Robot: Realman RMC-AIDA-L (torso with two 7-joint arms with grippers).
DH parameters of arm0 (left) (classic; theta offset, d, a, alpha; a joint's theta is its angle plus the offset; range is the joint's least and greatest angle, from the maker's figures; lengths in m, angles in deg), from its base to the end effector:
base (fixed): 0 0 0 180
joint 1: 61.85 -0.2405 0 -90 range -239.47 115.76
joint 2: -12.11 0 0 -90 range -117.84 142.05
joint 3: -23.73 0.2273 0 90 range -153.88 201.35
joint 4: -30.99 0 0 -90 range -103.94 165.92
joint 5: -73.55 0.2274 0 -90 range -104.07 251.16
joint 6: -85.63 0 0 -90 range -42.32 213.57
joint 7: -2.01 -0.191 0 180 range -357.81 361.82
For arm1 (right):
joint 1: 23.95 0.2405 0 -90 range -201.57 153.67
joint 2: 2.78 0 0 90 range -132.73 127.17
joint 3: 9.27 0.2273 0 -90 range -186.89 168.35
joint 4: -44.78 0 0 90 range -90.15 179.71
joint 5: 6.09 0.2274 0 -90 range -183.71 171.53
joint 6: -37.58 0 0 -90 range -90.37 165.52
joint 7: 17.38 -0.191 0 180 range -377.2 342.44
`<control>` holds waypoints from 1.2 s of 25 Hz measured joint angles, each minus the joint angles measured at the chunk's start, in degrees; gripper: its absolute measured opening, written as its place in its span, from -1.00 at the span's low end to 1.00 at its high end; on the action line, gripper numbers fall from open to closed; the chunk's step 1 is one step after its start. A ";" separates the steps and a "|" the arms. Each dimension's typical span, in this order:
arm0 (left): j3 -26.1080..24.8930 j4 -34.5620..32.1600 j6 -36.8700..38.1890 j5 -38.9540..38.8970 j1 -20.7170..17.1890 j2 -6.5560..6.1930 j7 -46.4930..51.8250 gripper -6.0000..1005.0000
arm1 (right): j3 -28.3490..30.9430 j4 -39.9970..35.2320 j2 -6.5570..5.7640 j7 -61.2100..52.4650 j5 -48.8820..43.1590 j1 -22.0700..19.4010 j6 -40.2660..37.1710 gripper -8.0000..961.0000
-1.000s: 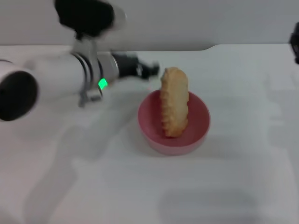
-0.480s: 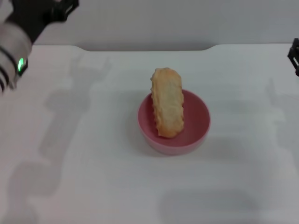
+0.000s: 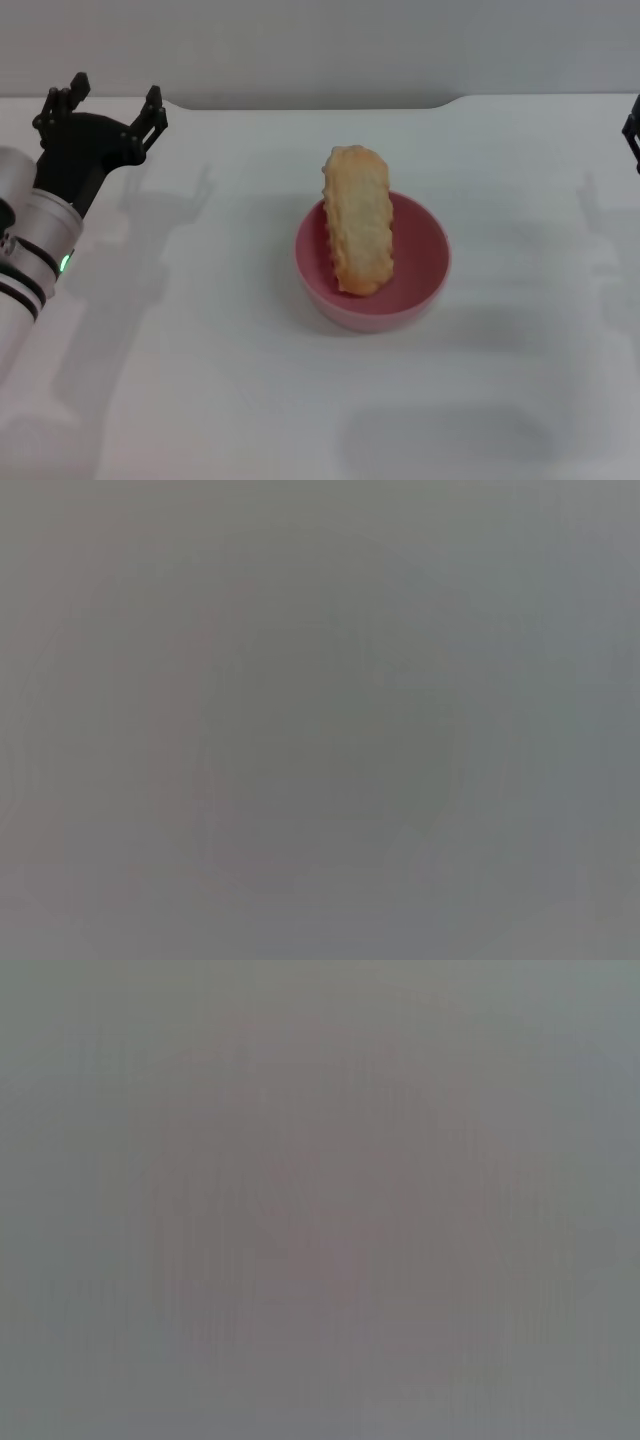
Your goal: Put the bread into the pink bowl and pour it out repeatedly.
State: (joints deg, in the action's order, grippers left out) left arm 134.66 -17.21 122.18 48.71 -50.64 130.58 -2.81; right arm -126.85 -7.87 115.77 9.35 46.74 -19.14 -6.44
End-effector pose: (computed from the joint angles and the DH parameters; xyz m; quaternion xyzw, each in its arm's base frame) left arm -0.2431 0.4014 -0.0237 -0.7282 -0.2219 -0.2679 0.5905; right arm 0.2776 0.3737 0.0012 -0.6375 0.2656 0.2386 0.6827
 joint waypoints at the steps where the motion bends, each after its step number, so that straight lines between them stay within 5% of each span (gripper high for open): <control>1: 0.08 0.88 1.06 -0.04 -0.09 0.03 0.40 0.70 | -0.66 0.81 0.04 -0.23 -0.05 0.15 -1.56 0.65; 5: 0.21 2.09 2.67 -0.08 -0.56 -0.07 1.87 0.69 | -3.29 4.32 0.01 -4.07 -0.16 1.62 -6.87 0.65; 30: -0.29 3.46 5.83 -0.12 -1.42 -0.04 4.46 0.69 | -4.55 7.50 0.27 -6.99 -0.89 1.62 -10.34 0.65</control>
State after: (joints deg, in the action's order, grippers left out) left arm 134.37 -13.75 128.01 48.59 -52.06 130.54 1.65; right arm -131.40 -0.37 116.04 2.37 45.84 -17.52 -16.78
